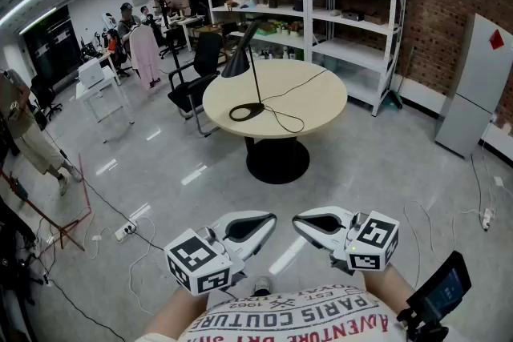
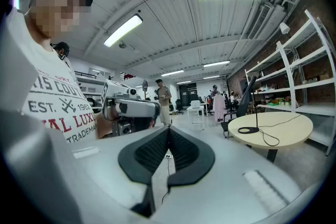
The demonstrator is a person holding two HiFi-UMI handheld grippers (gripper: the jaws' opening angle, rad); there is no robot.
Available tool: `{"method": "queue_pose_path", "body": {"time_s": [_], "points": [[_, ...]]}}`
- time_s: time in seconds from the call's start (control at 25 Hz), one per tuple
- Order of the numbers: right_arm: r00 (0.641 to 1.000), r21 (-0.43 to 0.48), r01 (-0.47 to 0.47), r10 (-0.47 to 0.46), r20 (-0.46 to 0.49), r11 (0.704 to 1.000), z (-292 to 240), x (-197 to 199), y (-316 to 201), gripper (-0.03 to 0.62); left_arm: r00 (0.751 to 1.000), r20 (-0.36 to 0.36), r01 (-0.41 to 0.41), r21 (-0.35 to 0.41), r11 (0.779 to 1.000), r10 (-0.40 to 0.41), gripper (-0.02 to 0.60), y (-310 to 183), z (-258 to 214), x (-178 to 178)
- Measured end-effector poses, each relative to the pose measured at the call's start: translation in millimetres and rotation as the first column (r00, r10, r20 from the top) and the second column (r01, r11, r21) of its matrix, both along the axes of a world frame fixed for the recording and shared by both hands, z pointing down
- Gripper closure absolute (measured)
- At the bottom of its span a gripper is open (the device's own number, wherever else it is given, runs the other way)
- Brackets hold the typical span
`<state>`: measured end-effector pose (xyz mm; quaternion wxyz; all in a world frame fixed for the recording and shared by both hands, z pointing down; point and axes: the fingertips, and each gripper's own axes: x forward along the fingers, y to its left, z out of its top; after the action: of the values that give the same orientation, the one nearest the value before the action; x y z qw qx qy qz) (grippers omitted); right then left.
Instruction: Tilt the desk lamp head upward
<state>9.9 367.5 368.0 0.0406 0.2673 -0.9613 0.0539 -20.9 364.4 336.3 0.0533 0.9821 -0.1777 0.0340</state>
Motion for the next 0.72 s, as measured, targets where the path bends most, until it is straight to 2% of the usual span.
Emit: {"method": "queue_pose_path", "body": {"time_s": [0.2,0.44,0.72], "points": [[1.0,0.014,-0.01,0.01,-0.007,1.0,-3.7,4.4,9.5,0.591,0.999,-0.045,-0.005,-0.036,0.999,0.004,0.581,9.7,-6.2,1.0],[1.0,0.013,-0.013,0.013,0.004,1.0,-0.3,11.5,12.5,0.591,0.999,-0.034,-0.004,-0.054,0.999,0.002,0.581,16.3,-0.9,9.1],[1.0,-0.022,0.008,-0.007,0.022,1.0,8.3,8.8,11.4,0.591,0.999,-0.033,0.023,-0.108,0.994,-0.027,0.581,11.9,10.4,4.4]]}}
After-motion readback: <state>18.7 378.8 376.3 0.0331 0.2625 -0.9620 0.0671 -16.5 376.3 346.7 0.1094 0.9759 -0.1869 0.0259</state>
